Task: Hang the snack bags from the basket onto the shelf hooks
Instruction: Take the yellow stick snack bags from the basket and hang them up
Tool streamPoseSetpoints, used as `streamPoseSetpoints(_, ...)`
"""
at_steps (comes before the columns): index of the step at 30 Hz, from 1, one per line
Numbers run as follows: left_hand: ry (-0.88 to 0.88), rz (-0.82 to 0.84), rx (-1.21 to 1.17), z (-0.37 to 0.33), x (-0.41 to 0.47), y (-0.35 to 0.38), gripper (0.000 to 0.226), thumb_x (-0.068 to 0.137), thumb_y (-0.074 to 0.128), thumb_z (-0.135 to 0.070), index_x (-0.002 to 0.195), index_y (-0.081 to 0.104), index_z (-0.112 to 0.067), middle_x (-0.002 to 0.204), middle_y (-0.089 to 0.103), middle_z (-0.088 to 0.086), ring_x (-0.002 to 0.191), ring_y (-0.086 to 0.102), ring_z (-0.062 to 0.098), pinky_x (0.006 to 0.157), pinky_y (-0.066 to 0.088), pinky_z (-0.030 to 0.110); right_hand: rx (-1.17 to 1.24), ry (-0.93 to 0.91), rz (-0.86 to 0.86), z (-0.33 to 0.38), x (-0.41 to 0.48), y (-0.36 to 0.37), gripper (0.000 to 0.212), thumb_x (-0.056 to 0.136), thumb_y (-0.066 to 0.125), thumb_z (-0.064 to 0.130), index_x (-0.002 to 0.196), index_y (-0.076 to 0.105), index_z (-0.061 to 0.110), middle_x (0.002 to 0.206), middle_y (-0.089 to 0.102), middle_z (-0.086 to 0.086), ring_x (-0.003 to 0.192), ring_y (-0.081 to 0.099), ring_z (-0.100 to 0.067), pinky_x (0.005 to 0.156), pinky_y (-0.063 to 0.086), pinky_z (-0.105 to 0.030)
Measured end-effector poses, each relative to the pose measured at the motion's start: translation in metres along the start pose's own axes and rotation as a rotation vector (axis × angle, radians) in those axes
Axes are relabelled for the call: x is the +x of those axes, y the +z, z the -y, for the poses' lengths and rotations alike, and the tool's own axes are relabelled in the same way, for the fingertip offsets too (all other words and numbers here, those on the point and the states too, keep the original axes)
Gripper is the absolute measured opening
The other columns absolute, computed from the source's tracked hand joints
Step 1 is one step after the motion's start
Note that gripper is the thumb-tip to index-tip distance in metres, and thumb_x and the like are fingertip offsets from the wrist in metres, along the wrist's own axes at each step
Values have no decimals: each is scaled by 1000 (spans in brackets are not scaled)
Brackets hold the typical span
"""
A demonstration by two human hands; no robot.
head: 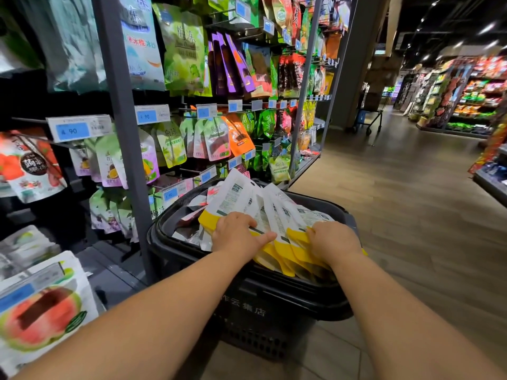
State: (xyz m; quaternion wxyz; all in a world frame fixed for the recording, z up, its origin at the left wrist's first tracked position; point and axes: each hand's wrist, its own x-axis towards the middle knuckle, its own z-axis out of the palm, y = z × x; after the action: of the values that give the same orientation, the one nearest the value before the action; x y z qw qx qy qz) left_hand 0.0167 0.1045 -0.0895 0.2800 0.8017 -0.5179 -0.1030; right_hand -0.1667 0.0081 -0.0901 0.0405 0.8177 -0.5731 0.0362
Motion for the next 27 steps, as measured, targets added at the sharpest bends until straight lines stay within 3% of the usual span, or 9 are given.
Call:
streamPoseSetpoints(5, -11, 9, -7, 0, 1, 0, 58, 78, 62, -71, 121, 59, -31, 133, 47, -7, 133, 33, 22, 104, 34, 38, 30, 2, -17, 0, -3, -6, 40, 107, 26, 35, 118, 60, 19, 120, 65, -5, 109, 60, -25, 74, 37, -31)
streamPoseSetpoints(12, -12, 11, -24, 1, 2, 0, 58, 77, 63, -71, 119, 60, -32, 132, 48, -7, 132, 33, 21, 104, 34, 37, 65, -20, -109, 2, -14, -15, 32, 105, 31, 31, 119, 60, 26, 116, 66, -2, 105, 61, -26, 76, 46, -35)
streamPoseSetpoints(17, -15, 33, -21, 0, 1, -2, 57, 79, 62, -70, 121, 59, -32, 133, 47, -7, 132, 32, 20, 103, 34, 36, 298, 14, -259, 5, -10, -14, 39, 106, 27, 38, 103, 63, 24, 98, 68, 1, 94, 61, -25, 66, 36, -32)
streamPoseSetpoints(21, -29, 58, -7, -2, 1, -4, 56, 82, 55, -72, 121, 63, -32, 134, 50, -7, 132, 35, 22, 102, 37, 38, 678, 36, -447, 11, -17, -26, 34, 106, 34, 36, 82, 52, 21, 70, 50, 8, 74, 49, -22, 59, 25, -36)
streamPoseSetpoints(24, -83, 50, -95, -3, 1, -7, 58, 81, 48, -78, 115, 68, -36, 131, 58, -3, 130, 39, 25, 100, 45, 43, 925, 58, -605, 22, -18, -40, 31, 106, 36, 31, 88, 58, 18, 71, 51, 5, 70, 46, -19, 57, 27, -37)
streamPoseSetpoints(27, -110, 4, -153, -8, -1, -12, 64, 76, 44, -85, 117, 64, -40, 131, 58, 0, 131, 40, 27, 106, 38, 44, 1166, 119, -793, 35, -16, -54, 34, 107, 40, 22, 79, 55, 11, 69, 49, 0, 66, 42, -18, 60, 24, -32)
